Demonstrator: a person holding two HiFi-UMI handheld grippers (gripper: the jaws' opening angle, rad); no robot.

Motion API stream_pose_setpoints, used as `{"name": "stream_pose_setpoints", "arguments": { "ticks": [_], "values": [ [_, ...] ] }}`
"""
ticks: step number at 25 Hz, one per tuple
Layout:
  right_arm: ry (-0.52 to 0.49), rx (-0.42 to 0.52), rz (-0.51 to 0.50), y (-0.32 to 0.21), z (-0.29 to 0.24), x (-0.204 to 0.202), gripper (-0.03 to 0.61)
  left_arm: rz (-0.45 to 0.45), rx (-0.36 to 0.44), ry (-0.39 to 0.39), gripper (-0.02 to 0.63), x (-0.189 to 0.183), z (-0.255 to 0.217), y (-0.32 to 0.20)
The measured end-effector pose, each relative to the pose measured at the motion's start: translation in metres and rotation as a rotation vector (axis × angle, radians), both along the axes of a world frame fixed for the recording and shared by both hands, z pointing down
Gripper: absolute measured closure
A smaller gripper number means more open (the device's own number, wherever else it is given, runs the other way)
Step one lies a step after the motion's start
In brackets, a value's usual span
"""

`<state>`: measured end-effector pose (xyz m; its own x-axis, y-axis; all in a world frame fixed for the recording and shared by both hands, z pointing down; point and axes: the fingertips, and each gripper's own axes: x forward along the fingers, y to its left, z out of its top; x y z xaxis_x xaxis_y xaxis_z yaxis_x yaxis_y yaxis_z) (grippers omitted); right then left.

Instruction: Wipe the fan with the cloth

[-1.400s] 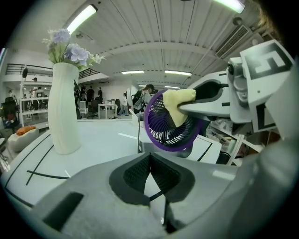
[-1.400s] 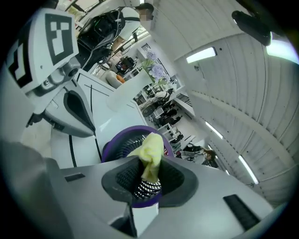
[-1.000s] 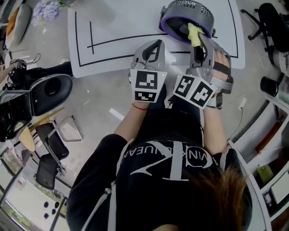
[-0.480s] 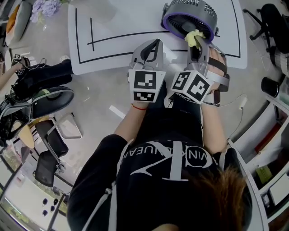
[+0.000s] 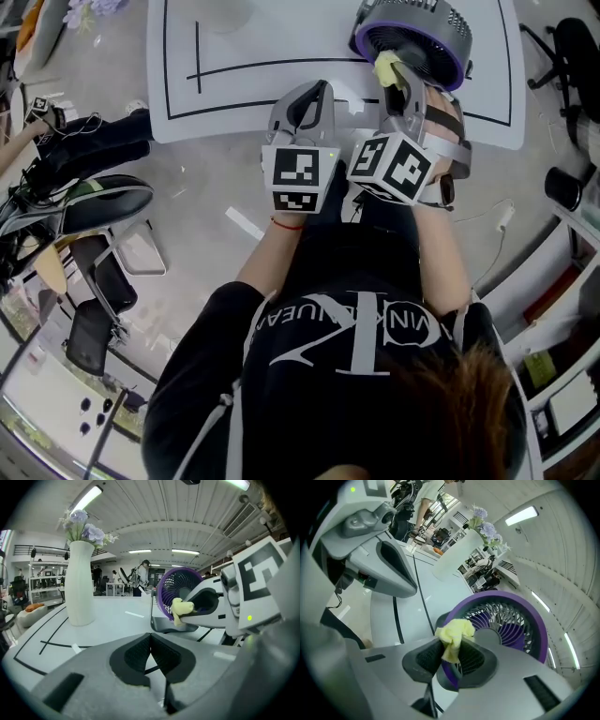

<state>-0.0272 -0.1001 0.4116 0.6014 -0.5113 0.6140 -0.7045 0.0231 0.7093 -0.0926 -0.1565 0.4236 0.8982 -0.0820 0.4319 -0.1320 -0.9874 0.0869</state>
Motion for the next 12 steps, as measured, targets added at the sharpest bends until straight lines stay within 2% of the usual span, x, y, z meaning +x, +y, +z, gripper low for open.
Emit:
{"name": "stream_pose_setpoints", "arguments": {
  "ticks": [12],
  "values": [
    [-0.098,0.163,-0.004,-0.034,-0.022,-0.007,0.497,-0.095,-0.008,-0.021,0.603,-0.024,0.005,-0.027]
  ]
}}
